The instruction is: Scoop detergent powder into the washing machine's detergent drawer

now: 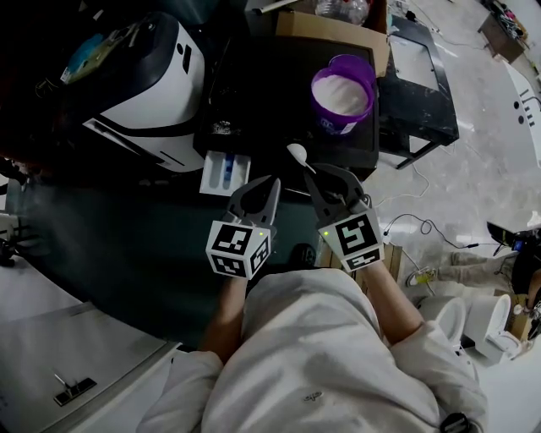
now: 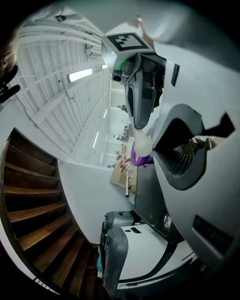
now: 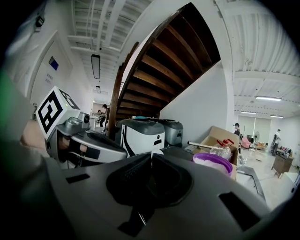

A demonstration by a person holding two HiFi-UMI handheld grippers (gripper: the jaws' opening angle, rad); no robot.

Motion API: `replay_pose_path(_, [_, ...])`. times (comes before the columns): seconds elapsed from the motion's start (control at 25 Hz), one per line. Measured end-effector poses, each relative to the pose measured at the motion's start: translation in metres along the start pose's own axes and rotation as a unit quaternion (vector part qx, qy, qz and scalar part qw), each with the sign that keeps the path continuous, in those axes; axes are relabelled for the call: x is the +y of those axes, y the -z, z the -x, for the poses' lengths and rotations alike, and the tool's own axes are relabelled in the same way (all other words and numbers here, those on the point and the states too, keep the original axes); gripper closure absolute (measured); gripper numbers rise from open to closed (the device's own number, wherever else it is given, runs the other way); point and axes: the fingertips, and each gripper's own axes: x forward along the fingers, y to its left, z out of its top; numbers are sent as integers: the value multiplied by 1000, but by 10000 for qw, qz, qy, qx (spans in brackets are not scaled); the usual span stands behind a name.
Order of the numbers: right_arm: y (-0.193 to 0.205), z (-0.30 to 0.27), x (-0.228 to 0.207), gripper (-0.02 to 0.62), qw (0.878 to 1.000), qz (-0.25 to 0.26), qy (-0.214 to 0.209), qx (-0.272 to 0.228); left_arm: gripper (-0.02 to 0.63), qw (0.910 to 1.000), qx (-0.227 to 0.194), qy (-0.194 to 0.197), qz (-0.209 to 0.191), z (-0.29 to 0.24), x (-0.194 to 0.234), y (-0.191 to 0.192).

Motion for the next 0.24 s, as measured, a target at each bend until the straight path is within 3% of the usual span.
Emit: replay_pose_path(0.24, [0,1,-4,584,10000,-24,23,20,588,10000,16,29,3,-3,-2,-1])
